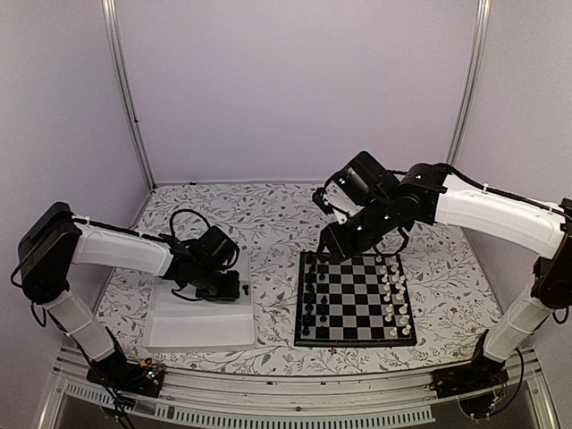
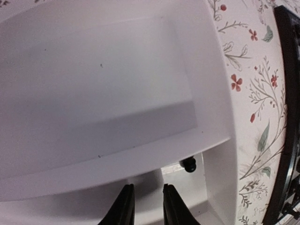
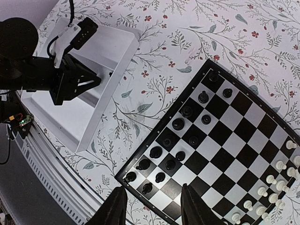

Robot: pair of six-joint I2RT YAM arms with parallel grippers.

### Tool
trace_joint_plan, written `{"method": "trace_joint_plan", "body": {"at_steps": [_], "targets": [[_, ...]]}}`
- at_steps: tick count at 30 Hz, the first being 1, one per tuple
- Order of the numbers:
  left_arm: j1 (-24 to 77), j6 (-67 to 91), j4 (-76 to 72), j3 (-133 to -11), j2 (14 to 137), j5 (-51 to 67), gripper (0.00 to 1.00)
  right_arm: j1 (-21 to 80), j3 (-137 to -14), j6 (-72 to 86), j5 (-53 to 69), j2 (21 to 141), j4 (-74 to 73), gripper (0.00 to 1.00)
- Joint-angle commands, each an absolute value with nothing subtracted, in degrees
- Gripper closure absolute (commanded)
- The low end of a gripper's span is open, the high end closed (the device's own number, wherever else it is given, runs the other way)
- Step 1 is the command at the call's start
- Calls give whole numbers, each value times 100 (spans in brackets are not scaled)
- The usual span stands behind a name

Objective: Set up the chess pieces on the board
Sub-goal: Pick up the chess piece from the storage box.

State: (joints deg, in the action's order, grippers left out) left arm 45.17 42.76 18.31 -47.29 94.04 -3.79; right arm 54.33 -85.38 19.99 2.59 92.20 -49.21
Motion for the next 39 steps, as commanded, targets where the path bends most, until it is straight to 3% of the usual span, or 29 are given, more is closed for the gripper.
{"method": "trace_joint_plan", "body": {"at_steps": [1,14,20,29,39], "targets": [[4579,4382,1514,-4493,8924,-275,73,5441,-8370,2137,347,8920,-4777,58],[4763,4406,1855,-5506,10204,-626,72,5445,-8139,2201,265,8666,-4834,58],[4891,4241,2335,-5688,10713,-983,78,5441,-8007,2258,246,8549,-4801,58],[4913,3964,2315,-5117,10023,-842,89,5442,-7935,2333,308,8567,-4649,58],[4897,2741,1829,-4447,8592,190,91,5448,-7946,2221,374,8674,-4412,58]]}}
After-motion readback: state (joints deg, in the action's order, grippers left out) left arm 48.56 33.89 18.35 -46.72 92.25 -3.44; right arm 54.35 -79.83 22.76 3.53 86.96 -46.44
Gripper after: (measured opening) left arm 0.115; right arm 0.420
